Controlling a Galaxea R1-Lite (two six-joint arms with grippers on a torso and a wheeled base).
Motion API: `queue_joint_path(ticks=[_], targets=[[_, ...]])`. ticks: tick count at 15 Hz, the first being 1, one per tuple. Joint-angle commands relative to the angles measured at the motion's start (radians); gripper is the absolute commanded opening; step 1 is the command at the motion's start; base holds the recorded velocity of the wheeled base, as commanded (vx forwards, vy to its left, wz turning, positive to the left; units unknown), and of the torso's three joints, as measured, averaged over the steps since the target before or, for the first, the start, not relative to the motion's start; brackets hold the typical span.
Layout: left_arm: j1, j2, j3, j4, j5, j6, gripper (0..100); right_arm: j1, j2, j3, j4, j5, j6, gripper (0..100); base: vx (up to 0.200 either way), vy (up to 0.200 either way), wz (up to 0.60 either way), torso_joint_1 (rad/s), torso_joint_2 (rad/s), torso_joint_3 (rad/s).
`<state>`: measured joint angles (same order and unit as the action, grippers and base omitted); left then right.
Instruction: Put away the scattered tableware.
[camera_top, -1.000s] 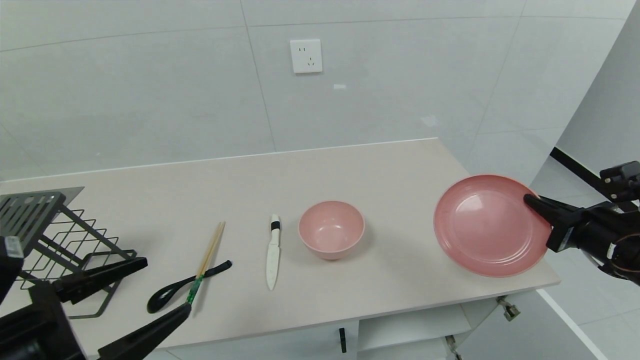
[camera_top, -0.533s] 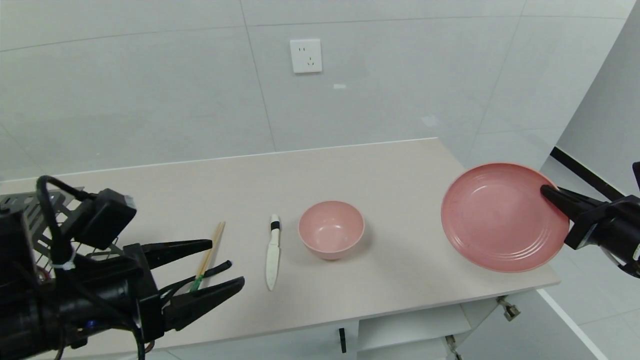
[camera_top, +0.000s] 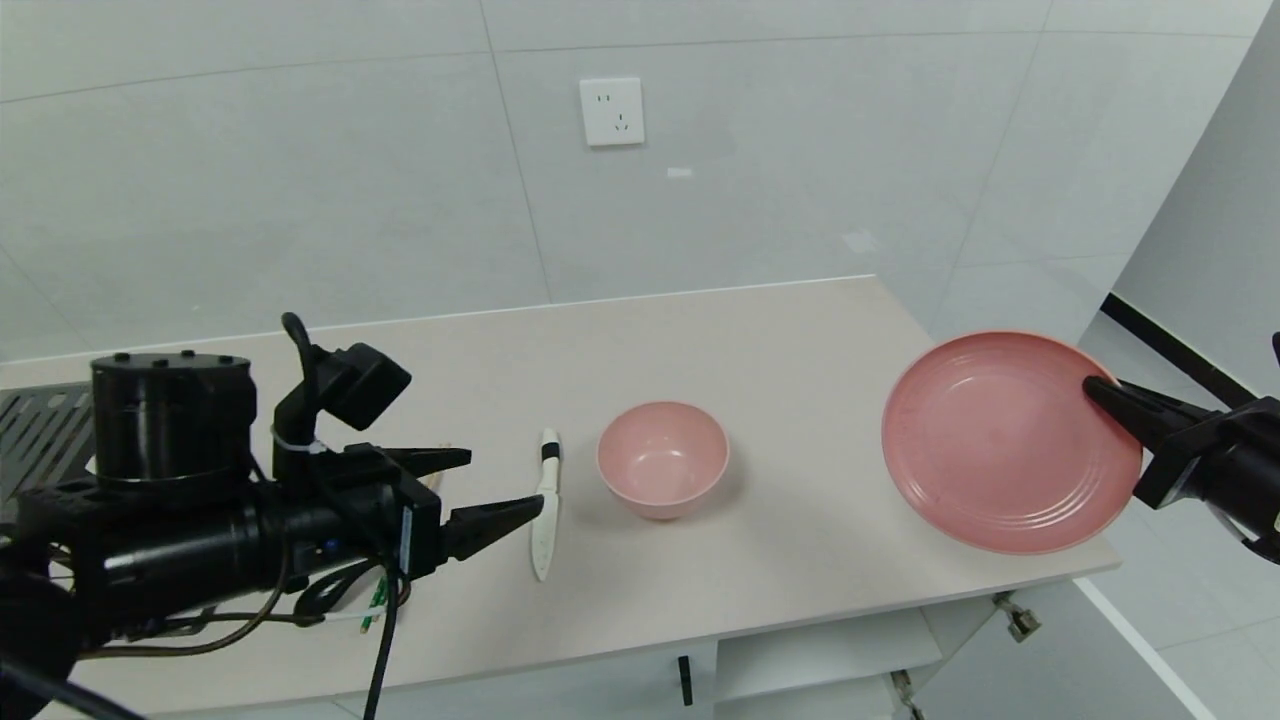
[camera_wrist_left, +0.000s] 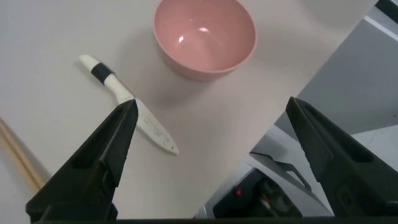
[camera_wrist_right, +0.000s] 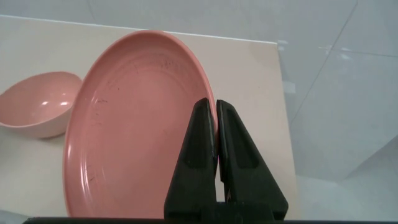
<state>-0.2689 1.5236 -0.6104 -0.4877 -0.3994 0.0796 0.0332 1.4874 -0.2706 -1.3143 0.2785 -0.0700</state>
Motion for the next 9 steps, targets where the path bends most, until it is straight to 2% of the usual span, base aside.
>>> queue_joint_path(ticks=[1, 5, 8, 9], targets=[[-0.038, 0.121, -0.088, 0.0, 0.008, 0.002, 100, 0.024, 0.001, 0.01, 0.0, 0.001, -0.001, 0, 0.0, 0.0, 0.0, 0.0, 0.0, 0.0], [-0.073, 0.208, -0.13, -0.012, 0.045, 0.003, 100, 0.031, 0.001, 0.01, 0.0, 0.001, -0.004, 0, 0.0, 0.0, 0.0, 0.0, 0.0, 0.0], [-0.078, 0.257, -0.144, -0.092, 0.054, 0.002, 100, 0.036, 0.007, 0.011, 0.0, 0.001, -0.004, 0, 0.0, 0.0, 0.0, 0.0, 0.0, 0.0], [-0.078, 0.276, -0.15, -0.108, 0.076, 0.002, 100, 0.04, 0.008, 0.013, 0.0, -0.001, -0.004, 0, 0.0, 0.0, 0.0, 0.0, 0.0, 0.0]])
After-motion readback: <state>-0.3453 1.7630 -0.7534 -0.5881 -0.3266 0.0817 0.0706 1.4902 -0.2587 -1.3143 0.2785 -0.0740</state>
